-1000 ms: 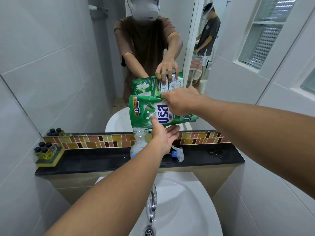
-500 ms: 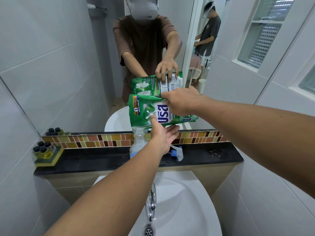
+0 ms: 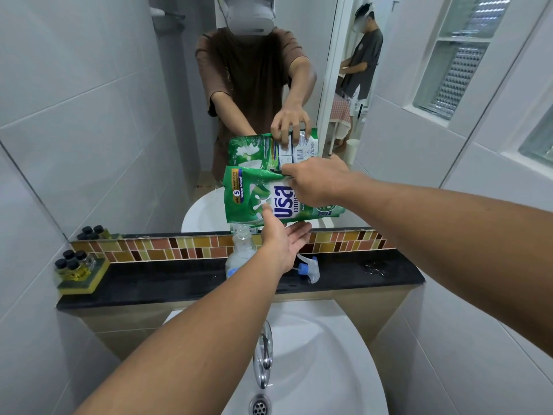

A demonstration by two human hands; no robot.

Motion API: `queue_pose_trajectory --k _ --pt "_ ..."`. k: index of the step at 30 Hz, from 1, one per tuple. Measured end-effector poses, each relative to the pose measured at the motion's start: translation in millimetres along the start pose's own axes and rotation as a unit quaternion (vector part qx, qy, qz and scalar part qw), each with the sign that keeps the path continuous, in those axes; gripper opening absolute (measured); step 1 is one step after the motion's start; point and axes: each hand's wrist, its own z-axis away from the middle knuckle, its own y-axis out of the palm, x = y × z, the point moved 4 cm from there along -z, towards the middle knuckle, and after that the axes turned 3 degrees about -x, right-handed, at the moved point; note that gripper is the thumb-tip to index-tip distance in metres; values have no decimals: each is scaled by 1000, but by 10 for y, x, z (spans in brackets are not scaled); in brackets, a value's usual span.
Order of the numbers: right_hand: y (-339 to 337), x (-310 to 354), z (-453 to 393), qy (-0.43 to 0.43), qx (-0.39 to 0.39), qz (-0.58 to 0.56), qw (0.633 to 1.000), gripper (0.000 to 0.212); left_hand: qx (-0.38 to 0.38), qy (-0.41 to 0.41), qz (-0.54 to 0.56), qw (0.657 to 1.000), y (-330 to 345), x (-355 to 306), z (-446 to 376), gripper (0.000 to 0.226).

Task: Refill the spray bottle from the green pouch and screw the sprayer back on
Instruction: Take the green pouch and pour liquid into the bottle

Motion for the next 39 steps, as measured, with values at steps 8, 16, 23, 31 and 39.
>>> queue_pose_trajectory --k 8,16,23,31,39 --pt "170 -35 70 16 -4 -33 999 16 -9 0 -50 999 -124 28 -52 72" --pt "599 -166 341 75 1 -190 979 14 -41 20 -168 985 -349 106 -135 73" --pt "1258 -325 700 195 8 -350 916 11 -163 96 -314 930 -499 216 -217 63" --pt "1880 -948 1199 349 14 -418 839 20 -60 211 -531 818 -5 489 -191 27" --pt "2072 -1977 1516 458 -56 -403 790 22 67 177 -601 777 890 1119 -419 45"
